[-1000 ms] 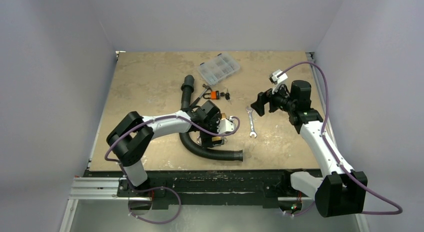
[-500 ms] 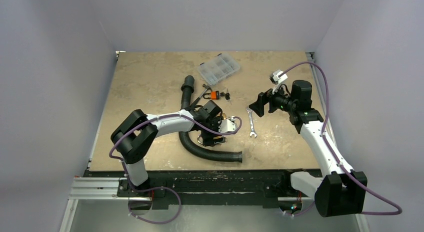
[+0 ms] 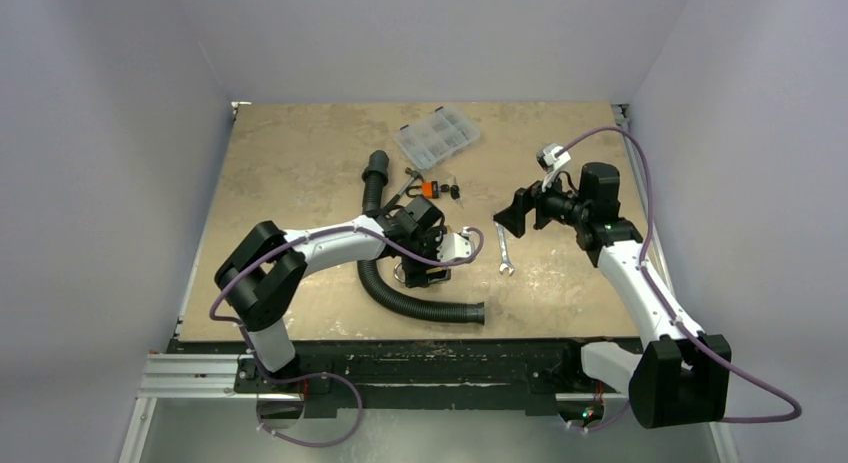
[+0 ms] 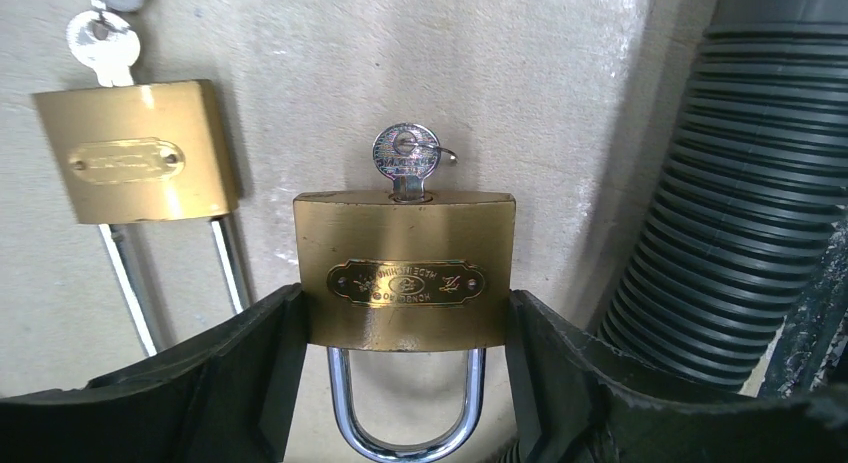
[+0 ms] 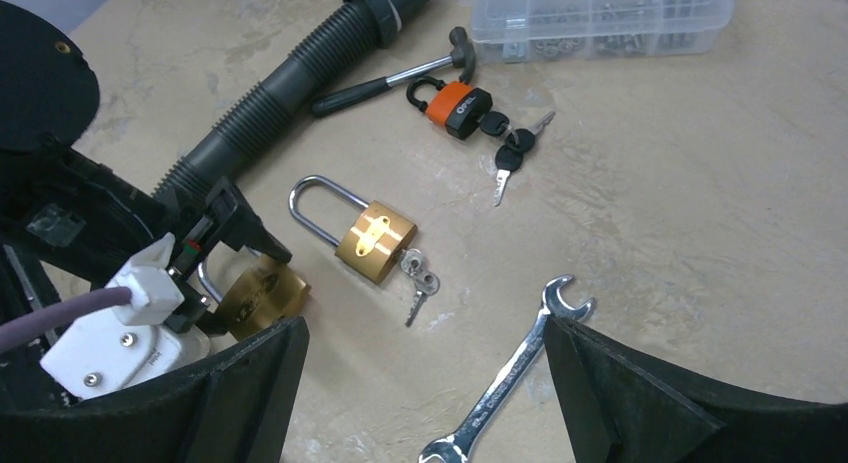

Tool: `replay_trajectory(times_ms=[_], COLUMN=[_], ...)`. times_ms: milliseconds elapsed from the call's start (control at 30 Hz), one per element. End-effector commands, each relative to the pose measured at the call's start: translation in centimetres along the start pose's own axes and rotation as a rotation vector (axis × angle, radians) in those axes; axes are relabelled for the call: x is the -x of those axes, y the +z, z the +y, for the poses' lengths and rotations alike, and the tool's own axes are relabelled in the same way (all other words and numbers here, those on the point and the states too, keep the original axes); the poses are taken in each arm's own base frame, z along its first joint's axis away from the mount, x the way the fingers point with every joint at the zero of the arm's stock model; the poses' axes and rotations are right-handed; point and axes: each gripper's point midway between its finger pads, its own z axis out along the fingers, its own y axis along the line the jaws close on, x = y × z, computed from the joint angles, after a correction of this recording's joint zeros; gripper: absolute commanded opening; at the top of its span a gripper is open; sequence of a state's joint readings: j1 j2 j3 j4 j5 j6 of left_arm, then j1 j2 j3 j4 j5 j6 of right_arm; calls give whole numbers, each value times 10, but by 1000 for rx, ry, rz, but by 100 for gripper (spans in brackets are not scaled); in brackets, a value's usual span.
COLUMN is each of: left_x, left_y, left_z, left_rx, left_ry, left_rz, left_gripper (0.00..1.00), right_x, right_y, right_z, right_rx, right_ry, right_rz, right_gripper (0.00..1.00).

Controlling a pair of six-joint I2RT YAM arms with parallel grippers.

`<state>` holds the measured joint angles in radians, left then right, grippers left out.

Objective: Lock with the key
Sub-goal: Pick up the lock from the center of the board.

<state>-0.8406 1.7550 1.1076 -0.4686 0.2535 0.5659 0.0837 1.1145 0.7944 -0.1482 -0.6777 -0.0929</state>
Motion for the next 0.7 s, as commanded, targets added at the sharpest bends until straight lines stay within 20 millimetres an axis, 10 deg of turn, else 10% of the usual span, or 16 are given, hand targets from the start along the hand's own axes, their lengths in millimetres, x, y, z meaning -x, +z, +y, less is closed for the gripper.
replay_trajectory(times_ms=[0,667], left_x=[60,116], left_y=[-45,-89], left_z=[27,20], left_rx=[127,111], left_ry=[78,105], left_rz=[-182,-387], left_gripper=[35,33], right_x=[2,-42], right_y=[3,24], right_z=[10,64], right_rx=[69,466], right_ry=[16,343], right_rz=[-21,69], right_gripper=[99,99])
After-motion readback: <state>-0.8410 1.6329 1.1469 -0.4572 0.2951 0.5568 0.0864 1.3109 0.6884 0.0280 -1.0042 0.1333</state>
